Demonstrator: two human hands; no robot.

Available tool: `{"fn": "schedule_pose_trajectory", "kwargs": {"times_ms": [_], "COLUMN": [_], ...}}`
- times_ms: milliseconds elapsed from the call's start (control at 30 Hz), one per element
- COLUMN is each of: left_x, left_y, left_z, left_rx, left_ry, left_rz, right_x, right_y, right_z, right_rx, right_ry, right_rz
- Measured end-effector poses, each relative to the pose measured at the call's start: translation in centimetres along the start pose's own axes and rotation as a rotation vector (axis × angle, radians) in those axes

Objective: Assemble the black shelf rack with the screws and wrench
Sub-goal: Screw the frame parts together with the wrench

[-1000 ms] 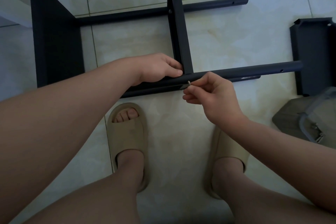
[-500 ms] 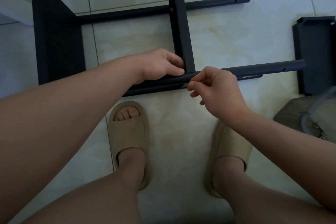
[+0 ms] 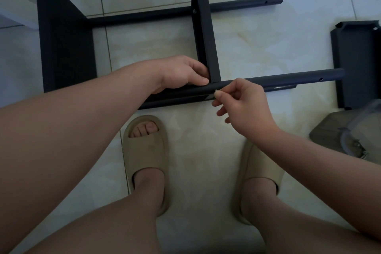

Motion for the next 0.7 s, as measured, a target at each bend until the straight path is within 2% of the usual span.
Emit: {"fn": "schedule_pose_trajectory", "kwargs": {"times_ms": [100, 200, 267, 400, 700], "left_x": [0.1, 0.0, -0.2, -0.3, -0.3], "left_y": [-0.2, -0.3, 0.0, 0.3, 0.5], "left_z": [0.2, 0.3, 0.4, 0.6, 0.6], "left_rx": [0.023, 0.041, 0.033, 0.020, 0.023], "left_ry": [0.017, 0.063, 0.105, 0.124, 0.150], "left_rz": [0.039, 0.074, 0.049, 0.032, 0.016], "right_x": [-0.1, -0.3, 0.0, 0.1, -0.4], "right_y": [-0.6, -2.4, -3.8, -4.7, -4.1], "right_z": [0.1, 0.4, 0.5, 0.4, 1.0], "right_rx": [0.092, 0.531, 0.702, 0.727, 0.720], "right_ry": [-0.019, -0.018, 0.027, 0.029, 0.034], "right_rz": [0.006, 0.103, 0.201, 0.354, 0.326]}}
Point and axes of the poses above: each hand's wrist, its own x-axis away from the middle knuckle, its own z-axis out of the back of the hand, y = z × x, the point moved 9 cm from there along -x, towards the middle knuckle, and after that the axes turned 10 degrees about -y, right-handed, at the moved point
